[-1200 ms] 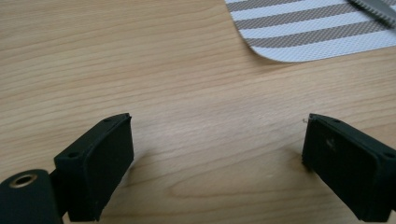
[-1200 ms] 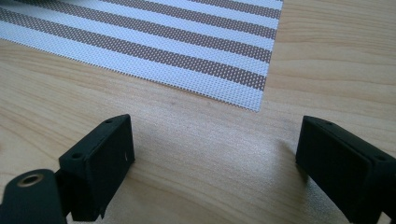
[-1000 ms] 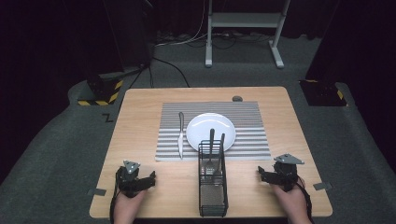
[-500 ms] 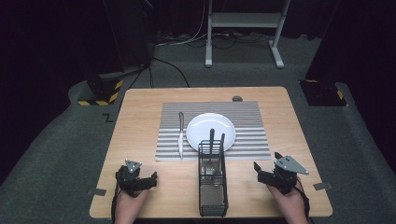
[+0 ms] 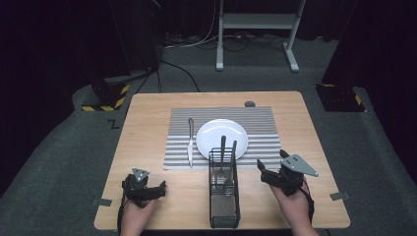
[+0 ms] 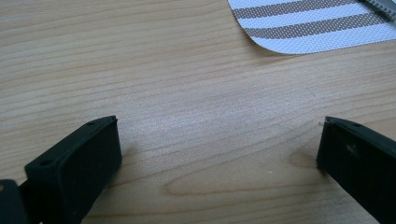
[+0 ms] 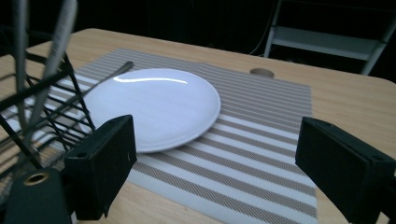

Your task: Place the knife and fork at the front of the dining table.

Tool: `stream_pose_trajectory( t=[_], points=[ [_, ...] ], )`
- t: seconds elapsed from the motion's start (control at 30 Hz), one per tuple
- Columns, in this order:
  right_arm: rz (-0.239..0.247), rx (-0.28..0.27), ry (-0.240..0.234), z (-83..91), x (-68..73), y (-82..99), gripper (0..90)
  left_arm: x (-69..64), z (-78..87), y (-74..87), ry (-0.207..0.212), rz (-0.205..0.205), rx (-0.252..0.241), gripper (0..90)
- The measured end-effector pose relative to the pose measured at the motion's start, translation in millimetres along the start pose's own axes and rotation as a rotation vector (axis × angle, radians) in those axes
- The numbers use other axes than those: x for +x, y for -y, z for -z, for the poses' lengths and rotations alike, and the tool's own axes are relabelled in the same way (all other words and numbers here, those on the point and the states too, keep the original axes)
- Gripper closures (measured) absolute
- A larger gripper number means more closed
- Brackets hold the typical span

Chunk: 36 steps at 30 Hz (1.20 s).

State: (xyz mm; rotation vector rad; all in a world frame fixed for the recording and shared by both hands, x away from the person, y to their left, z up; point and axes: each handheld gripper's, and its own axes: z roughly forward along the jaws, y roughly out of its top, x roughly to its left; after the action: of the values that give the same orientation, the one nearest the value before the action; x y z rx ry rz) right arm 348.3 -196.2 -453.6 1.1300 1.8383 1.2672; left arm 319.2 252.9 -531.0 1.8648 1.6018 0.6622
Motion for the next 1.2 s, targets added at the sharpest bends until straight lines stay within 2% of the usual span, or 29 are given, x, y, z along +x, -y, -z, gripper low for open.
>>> stream_pose_trajectory(
  t=[0.17,0.23,0.43,0.63,0.7,0.9,1.07,1.2],
  points=[
    [-0.001,-0.043,-0.034,-5.6,12.1,-14.8,12.4,0.0,0.1,0.1,0.000,0.000,0.000,0.0],
    [0.001,-0.056,-0.069,-6.9,16.5,-20.5,13.1,-0.1,0.1,0.1,0.000,0.000,0.001,0.0],
    [0.029,-0.090,-0.088,-12.2,34.1,-36.2,15.9,0.0,0.1,0.0,0.000,-0.001,0.000,0.0],
    [0.037,-0.144,-0.113,-14.9,48.2,-42.9,30.3,0.1,0.0,0.0,0.001,-0.002,0.000,0.0],
    [0.034,-0.149,-0.128,-17.4,50.4,-44.3,38.0,0.1,0.1,0.1,0.001,-0.002,0.000,0.0],
    [0.037,-0.178,-0.126,-20.4,59.1,-46.9,54.5,-0.5,0.4,0.4,-0.001,0.002,0.000,0.2],
    [0.009,-0.158,-0.142,-28.1,61.8,-43.3,65.9,-0.5,0.4,0.4,-0.001,0.002,0.000,0.2],
    [-0.018,-0.147,-0.153,-33.9,61.5,-43.0,69.1,-0.6,0.4,0.4,-0.002,0.002,0.000,0.2]
  ],
)
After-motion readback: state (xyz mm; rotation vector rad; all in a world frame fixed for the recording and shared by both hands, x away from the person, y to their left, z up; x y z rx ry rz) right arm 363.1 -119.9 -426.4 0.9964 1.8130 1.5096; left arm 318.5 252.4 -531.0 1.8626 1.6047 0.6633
